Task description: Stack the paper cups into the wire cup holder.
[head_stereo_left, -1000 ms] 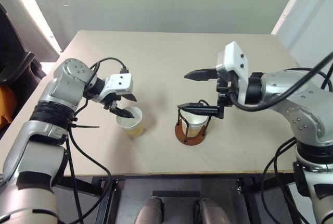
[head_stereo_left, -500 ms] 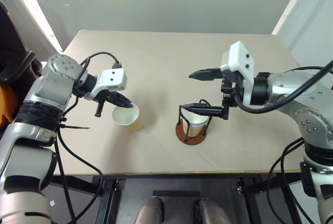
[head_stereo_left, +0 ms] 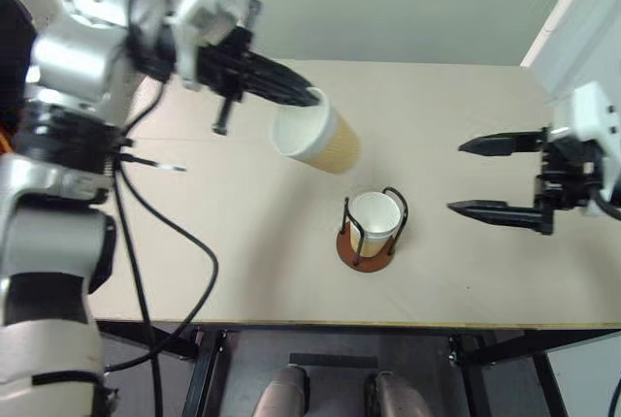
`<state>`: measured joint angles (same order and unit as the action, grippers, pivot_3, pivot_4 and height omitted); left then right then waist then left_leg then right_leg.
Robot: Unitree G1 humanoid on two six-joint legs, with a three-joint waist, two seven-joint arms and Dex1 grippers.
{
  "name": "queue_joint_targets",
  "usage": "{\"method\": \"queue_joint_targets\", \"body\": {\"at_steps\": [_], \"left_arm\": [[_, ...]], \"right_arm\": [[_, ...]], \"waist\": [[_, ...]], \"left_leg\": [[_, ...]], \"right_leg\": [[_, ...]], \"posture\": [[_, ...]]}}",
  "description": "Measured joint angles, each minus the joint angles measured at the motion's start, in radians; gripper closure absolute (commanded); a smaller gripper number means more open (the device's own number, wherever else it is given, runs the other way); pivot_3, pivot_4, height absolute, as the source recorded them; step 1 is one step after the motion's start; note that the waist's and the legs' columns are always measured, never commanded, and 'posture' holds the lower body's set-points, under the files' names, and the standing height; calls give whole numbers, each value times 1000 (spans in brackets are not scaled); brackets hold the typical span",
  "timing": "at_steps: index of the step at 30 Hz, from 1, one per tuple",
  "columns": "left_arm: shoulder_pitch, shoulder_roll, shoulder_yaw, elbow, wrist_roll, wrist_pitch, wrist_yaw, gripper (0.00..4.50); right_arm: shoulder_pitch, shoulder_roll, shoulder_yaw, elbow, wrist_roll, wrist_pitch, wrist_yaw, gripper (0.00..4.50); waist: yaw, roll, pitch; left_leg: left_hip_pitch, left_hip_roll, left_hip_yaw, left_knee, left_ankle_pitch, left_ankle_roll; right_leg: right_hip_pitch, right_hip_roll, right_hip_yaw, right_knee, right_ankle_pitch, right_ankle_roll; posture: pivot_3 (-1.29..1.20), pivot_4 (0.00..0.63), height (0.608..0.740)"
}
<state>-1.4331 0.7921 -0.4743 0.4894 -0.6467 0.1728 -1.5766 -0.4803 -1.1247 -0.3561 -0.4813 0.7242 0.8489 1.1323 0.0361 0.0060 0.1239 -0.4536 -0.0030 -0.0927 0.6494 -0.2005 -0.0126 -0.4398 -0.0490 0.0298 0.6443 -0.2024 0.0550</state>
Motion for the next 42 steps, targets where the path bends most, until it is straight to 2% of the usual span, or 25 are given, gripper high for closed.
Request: {"method": "queue_joint_targets", "body": {"at_steps": [5, 15, 29, 36, 39, 42], "left_arm": [[-71, -90, -139, 97, -9, -112, 0, 4470], [-109, -190, -284, 242, -1, -241, 0, 4470], [-110, -257, -368, 273, 4, -282, -1, 4470], [-110, -313, -372, 339, 92, -318, -1, 4470], [-110, -318, -372, 341, 101, -318, -1, 3871], [-110, -336, -372, 347, 112, -318, -1, 2881]], "right_arm": [[34, 1, -25, -50, 52, -4, -13, 7], [104, 8, -91, -174, 164, 44, -131, 7], [145, -18, -131, -198, 224, 57, -200, 7], [149, -25, -131, -199, 233, 55, -217, 7], [154, -25, -131, -199, 233, 53, -221, 7], [154, -25, -129, -198, 233, 48, -225, 7]], "waist": [[-14, 2, 2], [-4, 2, 2], [11, 2, 2], [13, 2, 2], [13, 2, 2], [14, 2, 2]], "left_leg": [[-2, 1, 1, 7, -1, 2], [-4, -5, 3, 19, -8, 9], [-6, -8, 4, 23, -10, 10], [-6, -8, 4, 26, -11, 11], [-6, -8, 4, 26, -11, 11], [-6, -8, 4, 26, -11, 11]], "right_leg": [[1, 0, 2, 0, 0, 6], [7, -4, 3, -2, -4, 16], [7, -7, 3, -2, -6, 22], [9, -7, 4, -2, -6, 23], [9, -7, 4, -2, -6, 23], [9, -7, 4, -2, -6, 23]], "posture": [[0, 150, 740], [0, 150, 740], [0, 150, 740], [0, 150, 740], [0, 150, 740], [0, 150, 740]]}}
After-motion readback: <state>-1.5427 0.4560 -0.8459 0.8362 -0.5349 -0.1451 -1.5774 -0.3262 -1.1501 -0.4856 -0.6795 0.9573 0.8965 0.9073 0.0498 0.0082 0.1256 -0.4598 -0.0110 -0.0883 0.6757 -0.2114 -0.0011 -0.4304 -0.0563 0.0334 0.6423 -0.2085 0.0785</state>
